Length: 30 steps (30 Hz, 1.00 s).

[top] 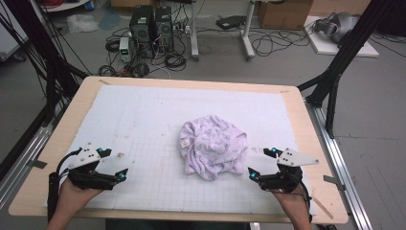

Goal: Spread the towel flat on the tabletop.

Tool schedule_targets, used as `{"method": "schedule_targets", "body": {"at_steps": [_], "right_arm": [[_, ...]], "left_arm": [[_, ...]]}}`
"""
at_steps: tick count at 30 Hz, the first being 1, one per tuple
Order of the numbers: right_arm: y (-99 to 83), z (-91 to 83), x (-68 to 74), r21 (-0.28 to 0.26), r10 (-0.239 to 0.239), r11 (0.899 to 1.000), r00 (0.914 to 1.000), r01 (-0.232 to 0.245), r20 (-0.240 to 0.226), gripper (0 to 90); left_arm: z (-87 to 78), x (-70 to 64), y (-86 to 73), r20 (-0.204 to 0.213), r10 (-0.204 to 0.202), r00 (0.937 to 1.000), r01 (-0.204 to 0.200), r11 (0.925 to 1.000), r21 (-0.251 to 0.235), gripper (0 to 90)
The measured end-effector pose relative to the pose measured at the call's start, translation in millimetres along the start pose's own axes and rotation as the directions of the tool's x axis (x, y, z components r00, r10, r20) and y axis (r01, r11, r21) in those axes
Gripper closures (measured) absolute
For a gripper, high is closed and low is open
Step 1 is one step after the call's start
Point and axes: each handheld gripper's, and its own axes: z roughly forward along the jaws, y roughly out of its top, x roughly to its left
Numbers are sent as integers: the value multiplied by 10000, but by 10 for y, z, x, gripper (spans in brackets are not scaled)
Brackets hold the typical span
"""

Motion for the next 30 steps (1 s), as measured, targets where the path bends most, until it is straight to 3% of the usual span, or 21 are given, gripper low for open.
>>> {"method": "schedule_targets", "body": {"at_steps": [19,24,30], "right_arm": [[34,17,15,-27,7,10000,9997,-7,-251,103],[140,56,37,-72,-49,10000,9988,45,-492,103],[378,225,59,-20,-563,9984,9944,563,-890,103]], "left_arm": [[3,-25,-4,25,38,10000,-38,10000,57,78],[1,-35,26,105,6,9999,-5,10000,-81,78],[25,-17,115,188,30,9998,-26,9997,-225,90]]}}
